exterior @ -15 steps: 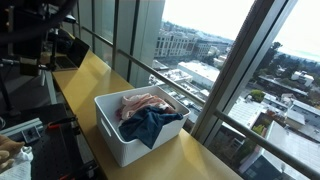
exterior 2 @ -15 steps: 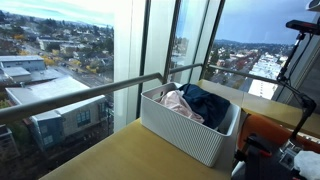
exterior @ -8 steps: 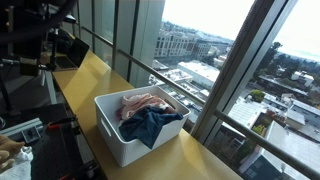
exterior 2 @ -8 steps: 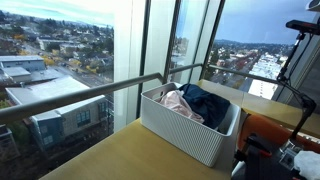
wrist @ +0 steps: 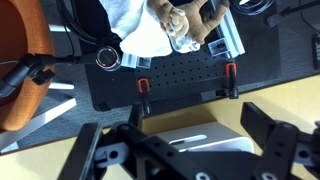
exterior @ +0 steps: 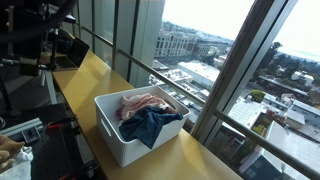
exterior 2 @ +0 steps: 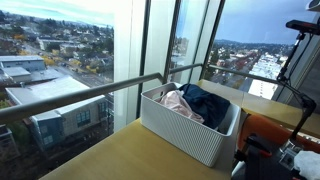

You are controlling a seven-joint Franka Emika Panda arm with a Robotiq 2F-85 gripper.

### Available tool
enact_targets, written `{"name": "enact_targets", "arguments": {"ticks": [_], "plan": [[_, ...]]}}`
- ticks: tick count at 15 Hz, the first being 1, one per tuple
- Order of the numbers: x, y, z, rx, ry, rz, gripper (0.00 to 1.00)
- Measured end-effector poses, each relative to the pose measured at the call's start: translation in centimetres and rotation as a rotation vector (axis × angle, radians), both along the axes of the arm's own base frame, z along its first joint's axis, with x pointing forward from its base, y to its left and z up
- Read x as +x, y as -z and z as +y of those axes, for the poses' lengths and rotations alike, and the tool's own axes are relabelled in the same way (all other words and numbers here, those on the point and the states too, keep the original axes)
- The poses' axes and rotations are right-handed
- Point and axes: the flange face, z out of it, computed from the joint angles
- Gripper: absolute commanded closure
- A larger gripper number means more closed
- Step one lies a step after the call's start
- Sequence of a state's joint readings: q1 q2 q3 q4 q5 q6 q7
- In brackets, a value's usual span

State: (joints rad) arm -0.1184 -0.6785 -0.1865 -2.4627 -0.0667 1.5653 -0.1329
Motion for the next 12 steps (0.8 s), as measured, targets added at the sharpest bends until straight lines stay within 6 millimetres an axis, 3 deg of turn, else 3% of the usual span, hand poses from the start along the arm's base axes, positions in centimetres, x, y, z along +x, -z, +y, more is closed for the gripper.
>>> {"name": "enact_targets", "arguments": {"ticks": [8, 12], "plan": [[0.2, 0.1, 0.2, -0.001, -0.005, -0.007, 0.00], [2.9, -0.1, 2.1, -0.013, -0.045, -0.127, 0.00]]}}
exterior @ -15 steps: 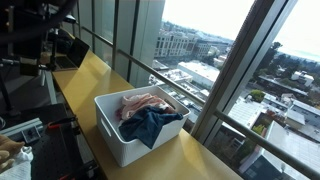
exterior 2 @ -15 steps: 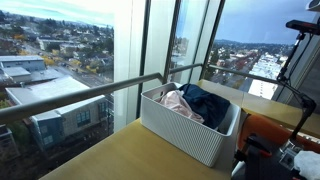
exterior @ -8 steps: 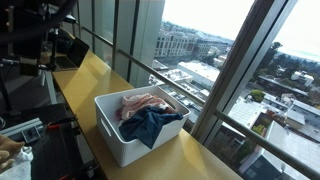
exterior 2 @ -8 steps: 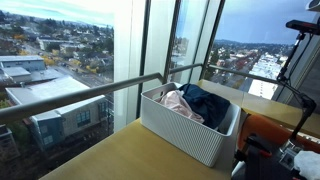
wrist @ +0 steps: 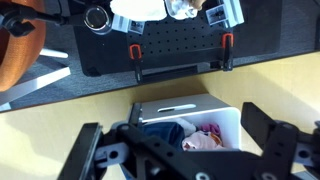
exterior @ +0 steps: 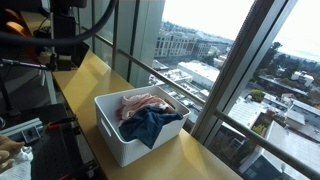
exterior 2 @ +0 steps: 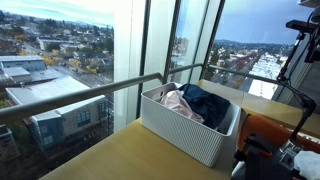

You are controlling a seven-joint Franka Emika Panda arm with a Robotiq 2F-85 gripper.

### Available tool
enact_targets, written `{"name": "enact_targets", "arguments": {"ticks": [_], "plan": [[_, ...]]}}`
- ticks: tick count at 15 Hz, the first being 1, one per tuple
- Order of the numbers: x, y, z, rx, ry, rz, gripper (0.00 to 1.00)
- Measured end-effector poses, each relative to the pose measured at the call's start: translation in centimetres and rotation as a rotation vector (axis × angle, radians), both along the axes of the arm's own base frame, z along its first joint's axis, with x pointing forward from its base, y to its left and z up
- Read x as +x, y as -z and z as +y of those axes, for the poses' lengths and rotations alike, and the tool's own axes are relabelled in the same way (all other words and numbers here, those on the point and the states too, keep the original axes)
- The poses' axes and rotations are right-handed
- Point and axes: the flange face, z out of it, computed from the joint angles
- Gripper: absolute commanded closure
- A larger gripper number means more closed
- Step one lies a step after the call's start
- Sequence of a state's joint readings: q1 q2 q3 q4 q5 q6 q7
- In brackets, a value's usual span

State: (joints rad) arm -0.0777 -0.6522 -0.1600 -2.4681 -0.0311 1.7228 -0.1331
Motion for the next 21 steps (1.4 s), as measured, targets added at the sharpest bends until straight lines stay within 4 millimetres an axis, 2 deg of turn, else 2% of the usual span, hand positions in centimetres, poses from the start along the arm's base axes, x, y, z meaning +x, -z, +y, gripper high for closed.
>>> {"name": "enact_targets", "arguments": {"ticks": [5, 9, 15, 18, 21], "plan": [[5.2, 0.8, 3.1, -0.031, -0.057, -0.195, 0.00], [9.5, 2.8, 6.4, -0.071, -0.125, -0.326, 0.00], [14.3, 9.1, 11.8, -0.174, -0.287, -0.403, 0.00], [15.6, 12.4, 12.9, -0.228, -0.361, -0.397, 0.00], [17.0, 15.9, 13.0, -0.259, -0.402, -0.374, 0.00]]}}
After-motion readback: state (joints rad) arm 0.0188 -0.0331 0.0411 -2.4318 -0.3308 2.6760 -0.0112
